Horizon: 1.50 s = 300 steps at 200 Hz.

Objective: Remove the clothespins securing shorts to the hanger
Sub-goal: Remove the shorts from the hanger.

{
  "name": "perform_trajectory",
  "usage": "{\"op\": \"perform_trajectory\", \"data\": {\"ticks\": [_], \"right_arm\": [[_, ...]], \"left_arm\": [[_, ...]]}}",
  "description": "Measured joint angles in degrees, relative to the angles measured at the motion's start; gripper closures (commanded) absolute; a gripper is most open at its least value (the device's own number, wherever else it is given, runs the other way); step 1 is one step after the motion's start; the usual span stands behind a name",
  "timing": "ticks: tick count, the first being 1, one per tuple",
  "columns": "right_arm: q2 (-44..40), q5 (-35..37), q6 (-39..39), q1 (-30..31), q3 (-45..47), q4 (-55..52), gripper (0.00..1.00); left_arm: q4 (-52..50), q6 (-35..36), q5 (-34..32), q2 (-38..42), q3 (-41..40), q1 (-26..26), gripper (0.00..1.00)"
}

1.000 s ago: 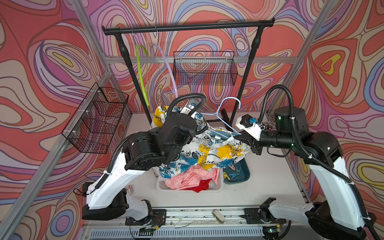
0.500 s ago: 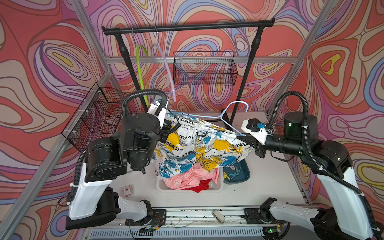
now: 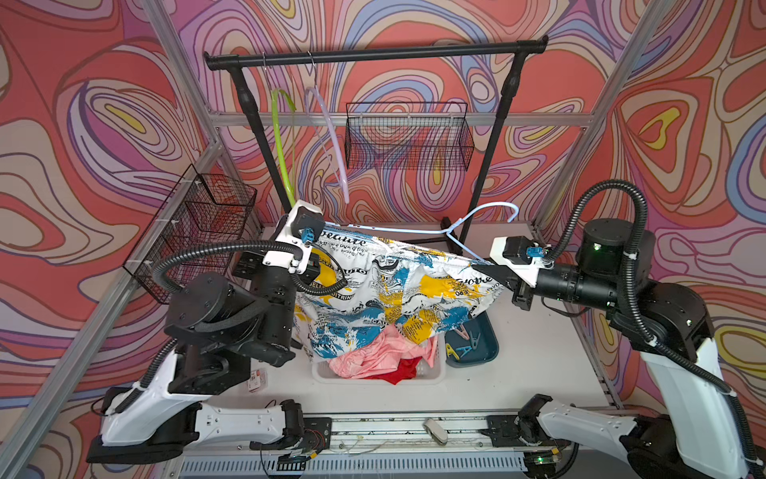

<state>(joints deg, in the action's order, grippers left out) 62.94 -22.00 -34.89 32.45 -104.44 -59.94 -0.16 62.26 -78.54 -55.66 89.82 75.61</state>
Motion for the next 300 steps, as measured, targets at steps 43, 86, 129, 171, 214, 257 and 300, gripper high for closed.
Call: {"op": "perform_trajectory", "data": {"ticks": [43, 86, 129, 171, 214, 257, 300], "right_arm": [[1.81, 2.03, 2.91, -0.13, -0.46, 3.45, 1.0], [0.13, 4.68, 6.4, -0.48, 3.98, 10.25, 1.0], [-0.63, 8.31, 8.85, 0.17, 5.46, 16.2, 1.0], [3.98, 7.45, 13.0, 0.55, 5.2, 19.74, 1.0], [8.13, 6.1, 17.75, 0.55, 2.69, 20.2, 1.0], [9.68, 7.63, 20.57, 0.17, -1.22, 20.0, 1.0], [10.69, 7.54, 21.99, 0.09, -1.95, 18.03, 1.0]], "left_arm": [[24.83, 16.74, -6.51, -1.11, -4.22, 6.95, 1.0], [33.03, 20.17, -8.07, -6.19, 3.5, 12.2, 1.0], [29.77, 18.69, -7.91, 0.5, 0.7, 15.39, 1.0], [26.08, 12.46, -8.28, 8.07, -3.37, 27.96, 1.0], [30.14, 15.37, -8.76, 0.98, 0.04, 37.57, 1.0], [41.62, 26.29, -8.74, -13.42, 7.76, 38.64, 1.0], [60.46, 38.82, -8.74, -13.73, 2.99, 38.64, 1.0]]}}
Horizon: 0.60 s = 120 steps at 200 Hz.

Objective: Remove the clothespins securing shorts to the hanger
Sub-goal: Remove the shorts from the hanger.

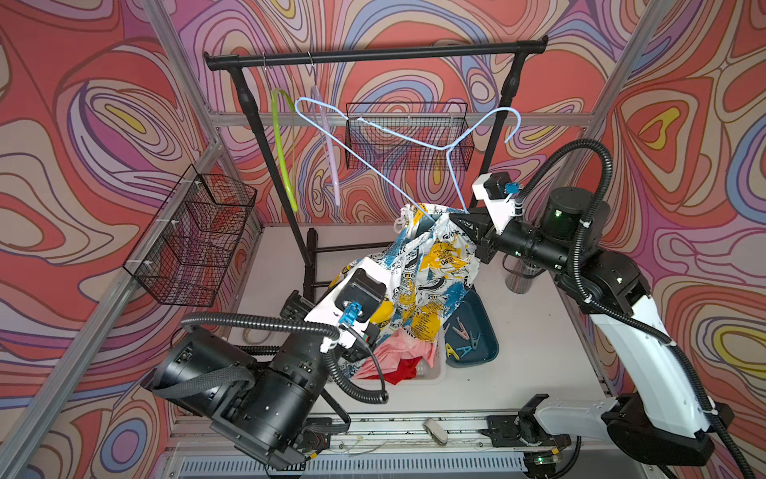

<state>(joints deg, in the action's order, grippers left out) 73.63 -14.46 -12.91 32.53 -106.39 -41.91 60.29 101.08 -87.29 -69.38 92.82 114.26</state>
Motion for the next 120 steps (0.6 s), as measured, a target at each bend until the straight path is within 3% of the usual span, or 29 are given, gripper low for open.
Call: {"op": "perform_trajectory", "data": {"ticks": [32, 58, 84, 120], "right_arm": [[1.42, -0.57, 0.33, 0.02, -1.75, -1.86, 1.0], [2.84, -1.66, 0.33, 0.09, -2.67, -2.58, 1.0], [5.66, -3.02, 0.35, 0.24, -4.22, -2.45, 1.0], [9.9, -4.48, 0.55, 0.35, -5.92, -2.29, 1.0]], "left_arm": [[7.45, 1.49, -0.02, 7.67, -8.02, -1.03, 1.0], [1.42, -5.84, -0.02, 16.11, -12.04, -0.94, 1.0], [-19.96, -23.58, 0.02, 24.3, -11.82, 3.19, 1.0], [-60.33, -57.22, 0.0, 31.21, -4.96, 13.49, 1.0]]}}
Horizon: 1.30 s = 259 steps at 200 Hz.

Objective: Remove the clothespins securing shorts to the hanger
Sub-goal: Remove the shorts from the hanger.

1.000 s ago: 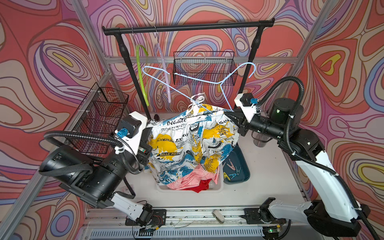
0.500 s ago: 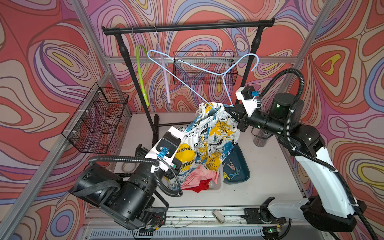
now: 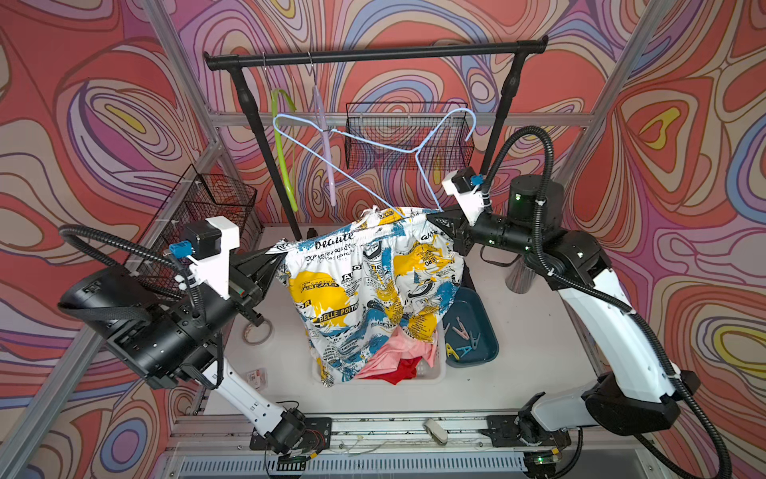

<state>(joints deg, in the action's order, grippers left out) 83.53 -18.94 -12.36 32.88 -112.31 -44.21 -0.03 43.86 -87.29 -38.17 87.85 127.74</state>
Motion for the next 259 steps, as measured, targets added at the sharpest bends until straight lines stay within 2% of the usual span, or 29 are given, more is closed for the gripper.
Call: {"op": "perform_trajectory", "data": {"ticks": [20, 52, 75, 92, 124, 137, 152, 180, 199, 216, 225, 240, 247, 255, 259], "right_arm": [[1.68, 0.0, 0.0, 0.02, -0.83, -0.17, 1.0], [3.28, 0.02, -0.04, 0.11, -1.66, -0.31, 1.0], [5.05, 0.07, -0.02, 0.11, -3.43, -0.22, 1.0], [6.27, 0.02, -0.02, 0.22, -4.52, 0.15, 1.0], [8.46, 0.07, 0.02, 0.22, -6.51, 0.85, 1.0], [8.81, 0.2, 0.09, 0.2, -6.71, 1.01, 1.0], [8.83, 0.2, 0.11, 0.22, -6.67, 1.01, 1.0], [8.7, -0.07, 0.11, 0.22, -6.67, 1.05, 1.0], [8.37, -0.24, 0.28, 0.22, -6.67, 0.98, 1.0], [7.89, -0.26, 0.66, 0.2, -6.67, 0.87, 1.0], [7.56, -0.37, 0.87, 0.2, -6.67, 0.9, 1.0], [6.71, -0.83, 1.25, 0.2, -6.45, 0.96, 1.0], [6.16, -0.94, 1.51, 0.2, -6.05, 1.01, 1.0], [5.53, -1.09, 1.86, 0.2, -5.68, 0.87, 1.0], [5.31, -1.16, 1.97, 0.2, -5.62, 0.83, 1.0]], "left_arm": [[-15.08, -12.28, -0.02, 2.32, 1.75, 4.79, 1.0], [-37.11, -28.33, -0.13, 1.77, 9.6, 8.2, 1.0], [-56.19, -40.81, -0.22, -2.1, 23.32, 10.62, 1.0], [-67.14, -46.77, -0.2, -6.16, 34.27, 11.93, 1.0], [-77.57, -46.8, -0.22, -14.78, 53.29, 18.64, 1.0], [-79.6, -46.6, -0.22, -17.09, 57.75, 20.37, 1.0], [-81.48, -47.08, -0.2, -17.09, 57.18, 19.08, 1.0], [-81.18, -45.7, -0.22, -14.51, 50.14, 15.08, 1.0], [-81.99, -44.44, -0.22, -15.69, 51.41, 17.62, 1.0], [-85.94, -44.61, -0.22, -19.39, 57.64, 21.2, 1.0], [-87.65, -45.38, -0.22, -21.16, 60.26, 21.53, 1.0], [-89.64, -46.05, -0.22, -21.73, 59.39, 21.51, 0.99], [-90.51, -46.23, -0.22, -21.73, 58.42, 21.53, 0.95], [-91.12, -46.64, -0.22, -21.59, 57.18, 21.53, 0.78], [-91.21, -46.69, -0.22, -21.44, 56.48, 21.53, 0.73]]}}
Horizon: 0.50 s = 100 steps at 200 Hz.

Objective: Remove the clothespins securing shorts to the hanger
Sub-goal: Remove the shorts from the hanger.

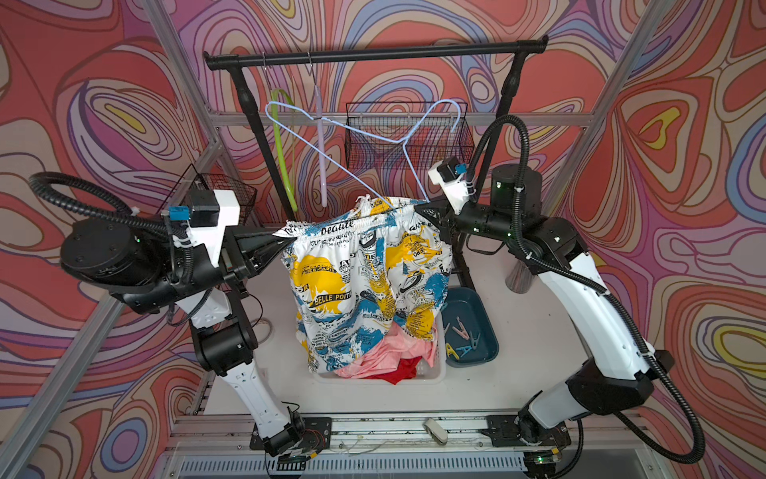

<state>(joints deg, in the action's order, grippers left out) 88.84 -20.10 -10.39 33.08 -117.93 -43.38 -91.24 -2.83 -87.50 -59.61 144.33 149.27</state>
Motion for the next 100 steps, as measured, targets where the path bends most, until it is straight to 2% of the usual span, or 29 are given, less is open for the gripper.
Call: {"op": "perform_trajectory", "data": {"ticks": [5, 19, 21, 23, 26, 64, 100], "right_arm": [[-0.26, -0.2, 0.24, 0.0, 0.0, 0.02, 1.0], [-0.92, 0.2, 0.7, -0.13, 0.02, -0.09, 1.0], [-1.01, 0.39, 0.85, -0.22, 0.02, -0.17, 1.0], [-1.03, 0.5, 0.9, -0.31, 0.04, -0.26, 1.0], [-1.11, 0.81, 1.11, -0.46, 0.04, -0.42, 1.0], [-1.31, 3.06, 2.12, -1.51, 0.31, -2.16, 1.0], [-1.31, 4.35, 2.1, -1.42, 0.31, -4.15, 1.0]], "left_arm": [[0.11, -0.02, 0.0, 0.44, -1.44, -0.02, 0.64], [1.88, 0.83, 0.0, 2.73, -7.61, 0.0, 0.26], [2.16, 1.16, 0.0, 2.99, -8.31, 0.0, 0.18], [2.62, 1.2, 0.02, 3.34, -9.31, 0.0, 0.06], [3.13, 1.44, 0.02, 3.78, -10.4, 0.0, 0.01], [11.32, 5.01, 0.0, 8.48, -19.89, 0.0, 0.0], [16.0, 8.28, 0.0, 8.59, -19.43, 0.0, 0.0]]}}
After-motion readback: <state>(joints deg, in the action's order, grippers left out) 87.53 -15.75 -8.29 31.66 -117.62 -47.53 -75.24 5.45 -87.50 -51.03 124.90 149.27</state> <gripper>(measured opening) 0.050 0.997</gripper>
